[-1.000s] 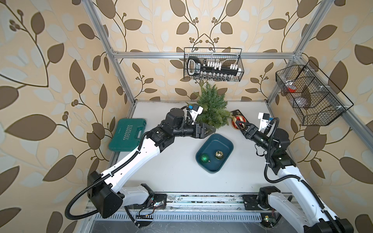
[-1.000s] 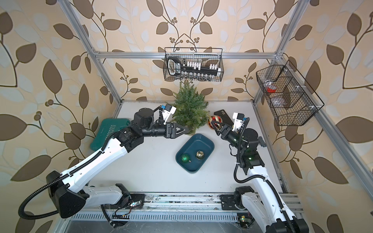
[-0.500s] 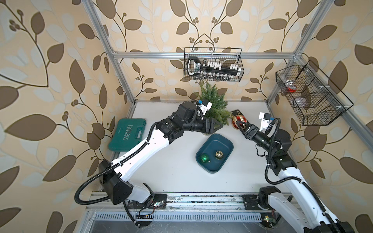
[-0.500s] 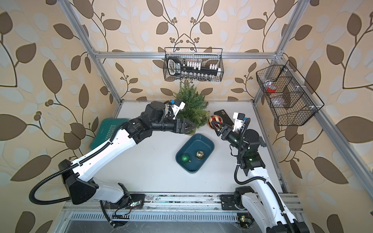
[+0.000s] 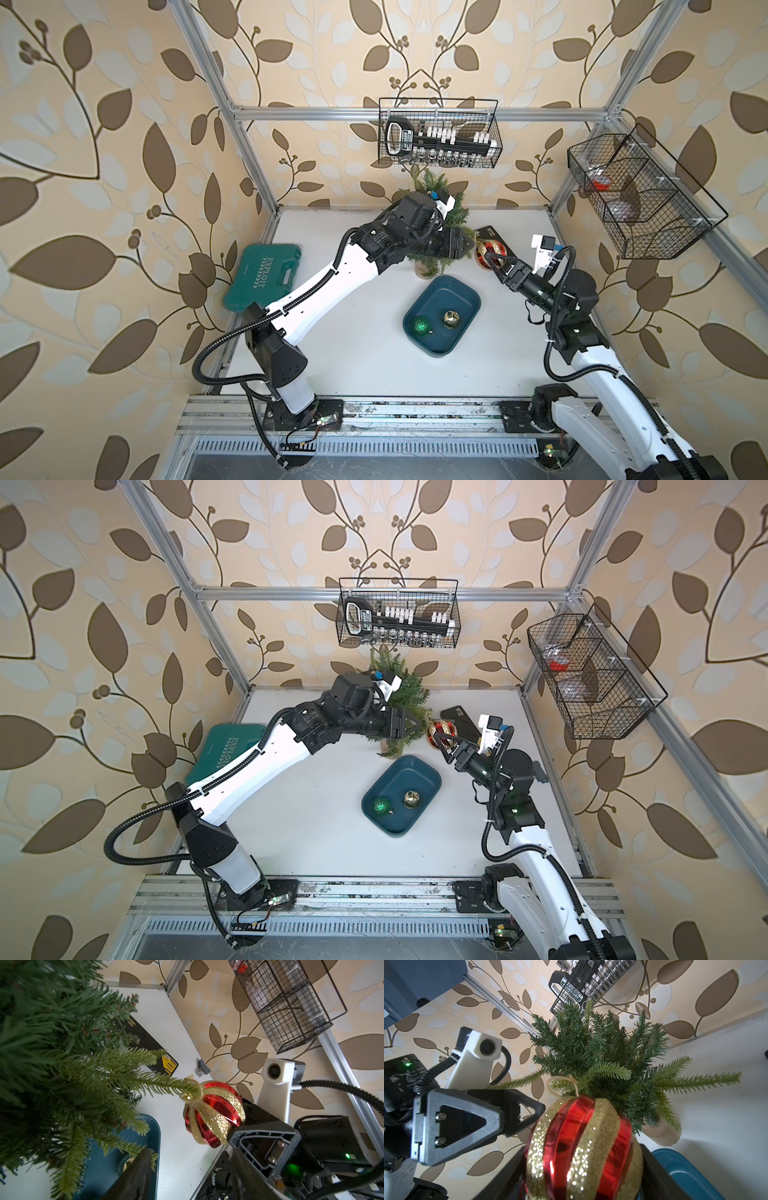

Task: Decorate the small christmas tree with ornaments
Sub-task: Hang an ornament on the christmas tree.

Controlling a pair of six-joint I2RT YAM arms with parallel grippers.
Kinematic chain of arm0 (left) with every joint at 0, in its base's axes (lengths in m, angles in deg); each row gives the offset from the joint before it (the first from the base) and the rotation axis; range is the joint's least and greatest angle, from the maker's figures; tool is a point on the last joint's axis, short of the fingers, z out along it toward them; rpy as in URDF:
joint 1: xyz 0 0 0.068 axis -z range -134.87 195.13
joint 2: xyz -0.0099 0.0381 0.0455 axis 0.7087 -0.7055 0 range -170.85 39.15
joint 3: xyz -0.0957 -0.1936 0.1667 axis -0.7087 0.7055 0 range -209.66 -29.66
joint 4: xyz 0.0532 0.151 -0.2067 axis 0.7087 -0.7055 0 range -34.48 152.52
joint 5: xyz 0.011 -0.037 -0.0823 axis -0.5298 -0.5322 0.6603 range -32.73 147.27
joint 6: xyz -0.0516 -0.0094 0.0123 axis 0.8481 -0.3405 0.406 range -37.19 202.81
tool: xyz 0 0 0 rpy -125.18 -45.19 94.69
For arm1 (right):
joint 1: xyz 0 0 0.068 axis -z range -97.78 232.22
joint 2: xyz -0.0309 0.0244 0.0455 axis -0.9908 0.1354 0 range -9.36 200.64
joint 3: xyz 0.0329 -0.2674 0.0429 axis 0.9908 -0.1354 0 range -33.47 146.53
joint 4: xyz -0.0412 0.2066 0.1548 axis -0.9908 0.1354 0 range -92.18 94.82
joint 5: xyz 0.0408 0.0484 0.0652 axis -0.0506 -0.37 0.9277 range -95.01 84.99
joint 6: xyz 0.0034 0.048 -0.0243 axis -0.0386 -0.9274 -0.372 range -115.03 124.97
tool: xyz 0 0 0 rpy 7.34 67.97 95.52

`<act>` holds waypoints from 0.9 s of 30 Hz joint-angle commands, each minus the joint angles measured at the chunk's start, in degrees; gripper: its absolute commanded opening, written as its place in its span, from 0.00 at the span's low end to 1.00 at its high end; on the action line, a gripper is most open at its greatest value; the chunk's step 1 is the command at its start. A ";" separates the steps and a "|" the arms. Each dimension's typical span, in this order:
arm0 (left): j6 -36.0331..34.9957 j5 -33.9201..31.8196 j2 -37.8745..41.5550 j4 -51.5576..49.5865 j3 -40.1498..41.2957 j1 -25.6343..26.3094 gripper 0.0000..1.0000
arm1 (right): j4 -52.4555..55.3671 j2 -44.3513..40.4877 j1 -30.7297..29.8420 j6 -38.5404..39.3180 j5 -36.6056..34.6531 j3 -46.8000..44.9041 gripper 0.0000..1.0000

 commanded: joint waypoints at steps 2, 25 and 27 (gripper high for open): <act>-2.00 -5.26 -1.45 -1.80 -4.41 1.57 0.63 | -2.24 -0.73 -0.20 -0.41 0.99 -0.77 0.66; -5.91 -24.34 -7.36 0.98 -11.30 7.70 0.58 | -2.40 -1.60 -0.19 -0.76 1.96 -1.38 0.66; -6.20 -25.39 -7.94 1.37 -11.53 7.76 0.55 | -2.45 -1.78 -0.20 -0.91 1.96 -1.46 0.66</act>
